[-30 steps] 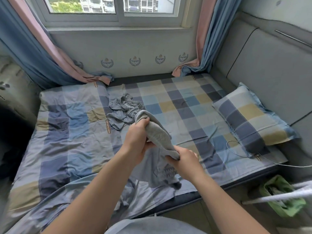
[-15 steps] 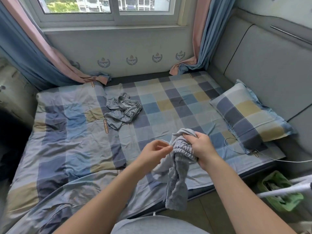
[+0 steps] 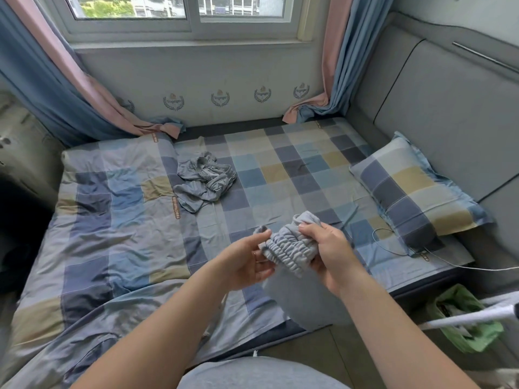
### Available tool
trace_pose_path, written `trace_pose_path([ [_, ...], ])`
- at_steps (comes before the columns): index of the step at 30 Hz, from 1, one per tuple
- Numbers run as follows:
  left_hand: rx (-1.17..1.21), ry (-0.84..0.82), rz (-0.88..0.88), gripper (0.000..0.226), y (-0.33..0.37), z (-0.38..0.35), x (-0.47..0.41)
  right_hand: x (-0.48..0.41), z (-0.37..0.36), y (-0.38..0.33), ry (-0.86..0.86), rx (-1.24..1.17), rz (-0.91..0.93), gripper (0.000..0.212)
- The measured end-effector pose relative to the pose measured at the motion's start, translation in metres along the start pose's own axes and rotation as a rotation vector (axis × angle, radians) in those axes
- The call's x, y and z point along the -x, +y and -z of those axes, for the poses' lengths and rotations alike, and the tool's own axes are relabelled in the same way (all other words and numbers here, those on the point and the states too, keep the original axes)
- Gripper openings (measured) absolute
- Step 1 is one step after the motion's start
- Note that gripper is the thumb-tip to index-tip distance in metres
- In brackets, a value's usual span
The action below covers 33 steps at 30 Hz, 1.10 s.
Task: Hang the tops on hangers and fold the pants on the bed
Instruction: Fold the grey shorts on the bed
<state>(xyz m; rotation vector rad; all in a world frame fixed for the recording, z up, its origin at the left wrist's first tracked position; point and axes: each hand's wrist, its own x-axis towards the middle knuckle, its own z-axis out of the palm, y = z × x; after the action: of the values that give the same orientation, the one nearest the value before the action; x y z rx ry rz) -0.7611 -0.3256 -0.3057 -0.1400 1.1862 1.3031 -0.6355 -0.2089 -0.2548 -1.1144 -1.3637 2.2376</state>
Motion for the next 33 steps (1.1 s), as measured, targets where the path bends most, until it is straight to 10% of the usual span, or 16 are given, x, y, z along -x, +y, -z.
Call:
trace_pose_path([
  [11,-0.117,0.23,-0.447,0.015,0.012,0.015,-0.003,0.008,0.018,0.045,-0.223,0.42,-0.306,0.02],
  [17,-0.681,0.219,-0.572,0.026,0.04,0.036,0.026,-0.015,0.028,0.034,-0.003,0.578,0.0,0.005],
  [26,-1.361,0.173,-0.572,0.021,0.059,0.032,0.058,-0.029,0.002,0.02,-0.226,1.161,0.379,0.071],
  [33,-1.3,0.13,-0.599,0.013,0.054,0.033,0.057,-0.039,0.001,0.05,-0.221,1.133,0.181,0.019],
])
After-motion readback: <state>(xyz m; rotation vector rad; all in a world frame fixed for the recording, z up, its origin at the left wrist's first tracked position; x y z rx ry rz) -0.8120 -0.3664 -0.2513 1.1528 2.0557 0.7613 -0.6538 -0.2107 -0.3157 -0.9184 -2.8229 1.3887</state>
